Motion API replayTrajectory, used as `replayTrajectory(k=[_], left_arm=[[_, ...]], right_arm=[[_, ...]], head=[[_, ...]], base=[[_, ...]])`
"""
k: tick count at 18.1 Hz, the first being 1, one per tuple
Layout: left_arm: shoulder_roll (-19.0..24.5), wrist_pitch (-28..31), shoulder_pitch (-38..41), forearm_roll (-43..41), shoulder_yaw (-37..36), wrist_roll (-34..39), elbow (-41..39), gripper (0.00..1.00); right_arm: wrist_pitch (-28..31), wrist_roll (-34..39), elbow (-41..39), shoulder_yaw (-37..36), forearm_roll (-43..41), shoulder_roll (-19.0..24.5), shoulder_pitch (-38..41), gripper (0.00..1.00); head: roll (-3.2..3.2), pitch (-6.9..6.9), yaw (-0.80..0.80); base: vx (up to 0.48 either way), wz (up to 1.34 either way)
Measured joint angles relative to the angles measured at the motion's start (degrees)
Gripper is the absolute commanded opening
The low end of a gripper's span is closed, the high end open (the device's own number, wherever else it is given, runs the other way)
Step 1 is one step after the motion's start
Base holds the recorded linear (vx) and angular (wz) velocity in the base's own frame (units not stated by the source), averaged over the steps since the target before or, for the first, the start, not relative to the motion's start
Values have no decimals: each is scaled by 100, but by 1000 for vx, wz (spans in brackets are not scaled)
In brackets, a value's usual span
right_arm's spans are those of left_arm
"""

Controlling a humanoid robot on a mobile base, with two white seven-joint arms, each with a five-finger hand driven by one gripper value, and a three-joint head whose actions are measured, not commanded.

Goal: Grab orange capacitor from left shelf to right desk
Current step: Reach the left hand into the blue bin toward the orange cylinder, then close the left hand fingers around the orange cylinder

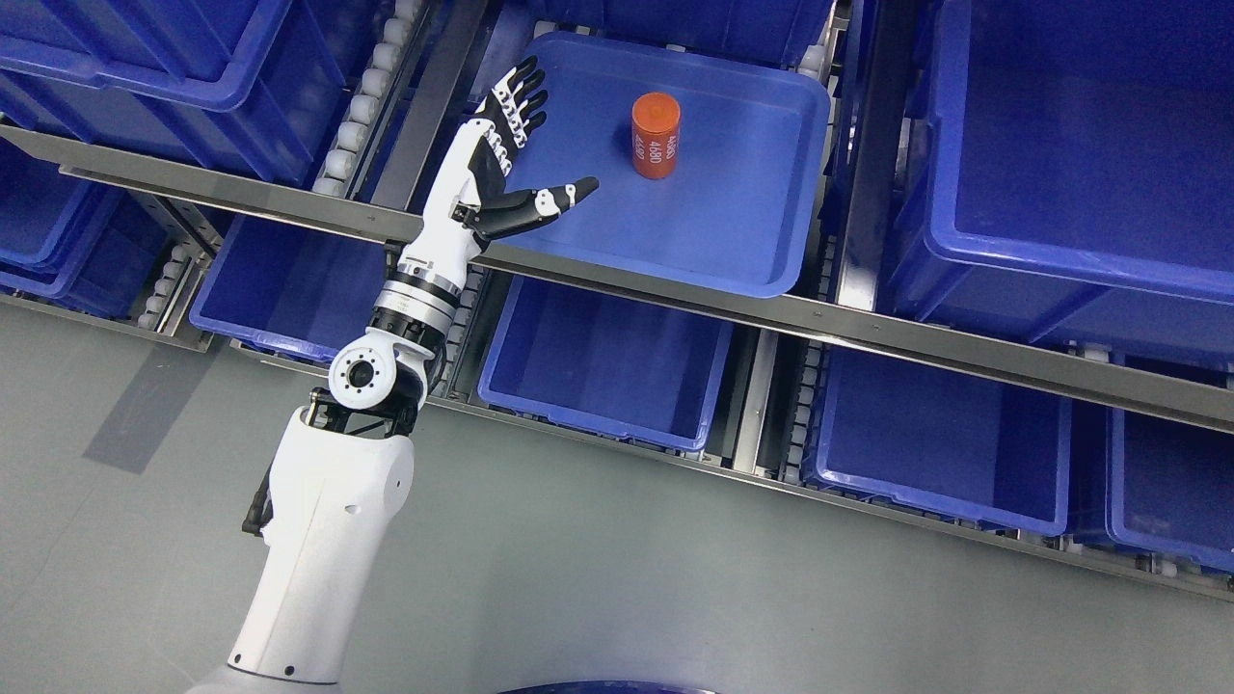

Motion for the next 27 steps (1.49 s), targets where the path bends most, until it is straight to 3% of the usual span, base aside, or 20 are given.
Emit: replayTrajectory(k=[8, 27], left_arm=[[0, 277, -396, -172, -97, -30, 200, 98], [0, 308, -1766, -651, -1091, -221, 2425, 93]], right_arm=[[1, 0, 0, 0, 0, 0, 1, 100], [1, 1, 0, 0, 0, 0, 0, 100]], head=[[0, 0, 0], [0, 0, 0]], base=[[2, -4], [40, -50]])
